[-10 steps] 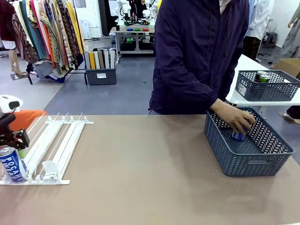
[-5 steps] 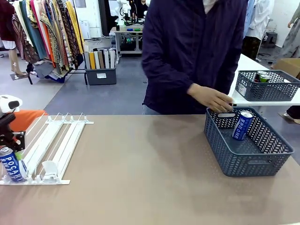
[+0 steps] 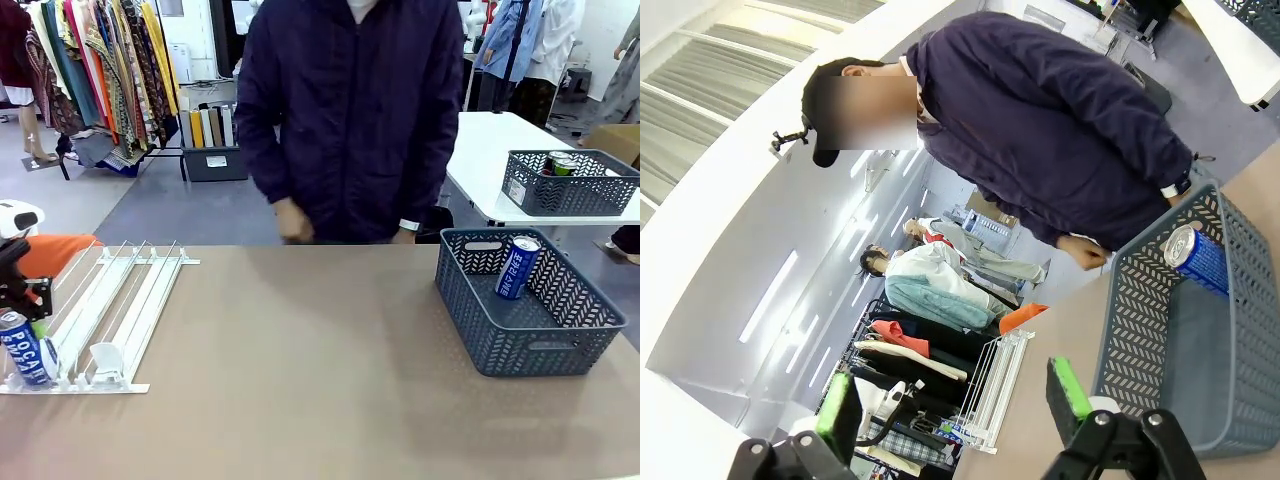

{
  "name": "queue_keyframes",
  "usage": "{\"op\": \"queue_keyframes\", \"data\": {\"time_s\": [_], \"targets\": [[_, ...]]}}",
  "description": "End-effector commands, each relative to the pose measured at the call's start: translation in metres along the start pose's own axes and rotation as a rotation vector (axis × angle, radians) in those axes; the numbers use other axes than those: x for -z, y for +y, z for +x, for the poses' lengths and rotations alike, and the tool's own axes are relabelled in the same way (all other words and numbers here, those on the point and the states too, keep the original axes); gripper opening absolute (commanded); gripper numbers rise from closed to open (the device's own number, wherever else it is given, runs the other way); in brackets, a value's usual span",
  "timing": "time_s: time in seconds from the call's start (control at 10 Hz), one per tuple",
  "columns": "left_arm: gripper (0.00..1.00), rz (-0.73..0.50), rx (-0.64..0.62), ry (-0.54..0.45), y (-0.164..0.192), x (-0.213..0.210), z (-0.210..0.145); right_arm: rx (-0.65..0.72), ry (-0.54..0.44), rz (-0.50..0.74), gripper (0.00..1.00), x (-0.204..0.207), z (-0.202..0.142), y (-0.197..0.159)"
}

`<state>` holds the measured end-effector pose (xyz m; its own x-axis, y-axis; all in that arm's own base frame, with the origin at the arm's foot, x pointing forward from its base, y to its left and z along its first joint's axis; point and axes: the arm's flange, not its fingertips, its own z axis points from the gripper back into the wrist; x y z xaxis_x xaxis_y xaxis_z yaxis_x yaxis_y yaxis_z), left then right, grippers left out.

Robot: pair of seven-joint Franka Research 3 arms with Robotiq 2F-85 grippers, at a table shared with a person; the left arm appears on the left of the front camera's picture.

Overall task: Retrieve and store the cans from the dispenser.
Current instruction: Pick up one can from the Automatic Can Dispenser and place it in the middle of the table.

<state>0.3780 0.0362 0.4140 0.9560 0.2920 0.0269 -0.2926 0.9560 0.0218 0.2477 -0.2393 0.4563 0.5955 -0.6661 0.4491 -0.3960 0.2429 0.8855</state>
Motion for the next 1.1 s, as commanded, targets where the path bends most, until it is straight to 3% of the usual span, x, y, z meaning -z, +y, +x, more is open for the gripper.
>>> {"op": "queue_keyframes", "data": {"time_s": [0.0,0.2,0.5,0.6,0.7,0.8,1.0], "targets": [[0.0,-0.072,-0.017,-0.126,0.004,-0.045,-0.01,0.009,-0.022,0.016,1.0,0.003,0.003,0.005],[0.0,-0.064,-0.086,-0.218,0.009,-0.117,-0.045,0.009,-0.022,0.016,1.0,0.003,0.003,0.005],[0.0,-0.252,-0.009,-0.447,0.019,-0.192,-0.089,0.009,-0.022,0.016,1.0,0.003,0.003,0.005],[0.0,-0.337,-0.032,-0.468,0.026,-0.2,-0.091,0.009,-0.022,0.016,1.0,0.003,0.003,0.005],[0.0,-0.397,-0.052,-0.428,0.037,-0.201,-0.087,0.009,-0.022,0.016,1.0,0.003,0.003,0.005],[0.0,-0.233,-0.044,-0.451,0.019,-0.211,-0.102,0.009,-0.022,0.016,1.0,0.003,0.003,0.005],[0.0,-0.233,-0.044,-0.451,0.019,-0.211,-0.102,0.009,-0.022,0.016,1.0,0.003,0.003,0.005]]}}
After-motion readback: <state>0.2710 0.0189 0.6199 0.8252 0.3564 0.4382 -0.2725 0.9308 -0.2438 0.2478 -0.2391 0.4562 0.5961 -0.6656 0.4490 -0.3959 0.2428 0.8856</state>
